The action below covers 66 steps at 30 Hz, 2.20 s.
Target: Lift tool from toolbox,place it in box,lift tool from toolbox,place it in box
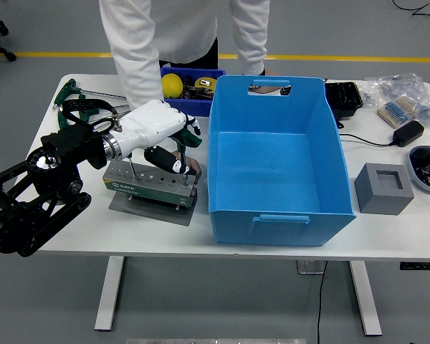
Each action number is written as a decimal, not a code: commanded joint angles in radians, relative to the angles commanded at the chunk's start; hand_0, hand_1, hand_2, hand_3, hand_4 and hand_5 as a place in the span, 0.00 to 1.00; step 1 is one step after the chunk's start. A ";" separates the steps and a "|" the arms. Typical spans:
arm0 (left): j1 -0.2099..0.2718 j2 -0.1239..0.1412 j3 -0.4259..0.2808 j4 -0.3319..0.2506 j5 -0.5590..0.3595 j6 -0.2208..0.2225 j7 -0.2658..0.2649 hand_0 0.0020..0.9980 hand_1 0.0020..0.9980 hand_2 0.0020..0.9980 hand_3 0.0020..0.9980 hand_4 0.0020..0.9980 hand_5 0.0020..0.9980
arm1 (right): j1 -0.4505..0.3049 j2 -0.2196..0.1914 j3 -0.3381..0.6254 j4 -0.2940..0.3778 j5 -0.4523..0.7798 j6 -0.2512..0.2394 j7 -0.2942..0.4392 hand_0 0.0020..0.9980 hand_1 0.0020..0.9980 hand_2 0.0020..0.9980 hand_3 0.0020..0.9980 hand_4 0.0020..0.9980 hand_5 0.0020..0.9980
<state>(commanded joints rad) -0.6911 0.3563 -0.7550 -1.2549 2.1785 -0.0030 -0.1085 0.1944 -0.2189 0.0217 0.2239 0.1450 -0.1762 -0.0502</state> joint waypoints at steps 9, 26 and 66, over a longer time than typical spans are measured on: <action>-0.024 0.000 0.048 0.055 0.006 0.066 -0.021 0.34 0.20 0.26 0.38 1.00 0.61 | -0.003 0.001 0.005 0.001 -0.006 -0.002 -0.002 0.73 0.70 0.76 0.59 0.83 0.72; -0.034 0.004 0.071 0.111 -0.012 0.090 -0.020 0.29 0.10 0.14 0.20 1.00 0.62 | -0.003 -0.001 0.003 0.001 -0.002 -0.002 -0.001 0.73 0.70 0.75 0.59 0.83 0.72; -0.028 0.043 -0.004 0.015 -0.204 0.115 -0.062 0.19 0.00 0.01 0.02 0.81 0.59 | 0.000 -0.002 -0.003 0.000 0.009 -0.002 0.002 0.73 0.70 0.75 0.59 0.83 0.72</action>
<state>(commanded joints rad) -0.7190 0.3989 -0.7588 -1.2394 1.9740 0.1121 -0.1703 0.1948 -0.2207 0.0183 0.2235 0.1541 -0.1781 -0.0478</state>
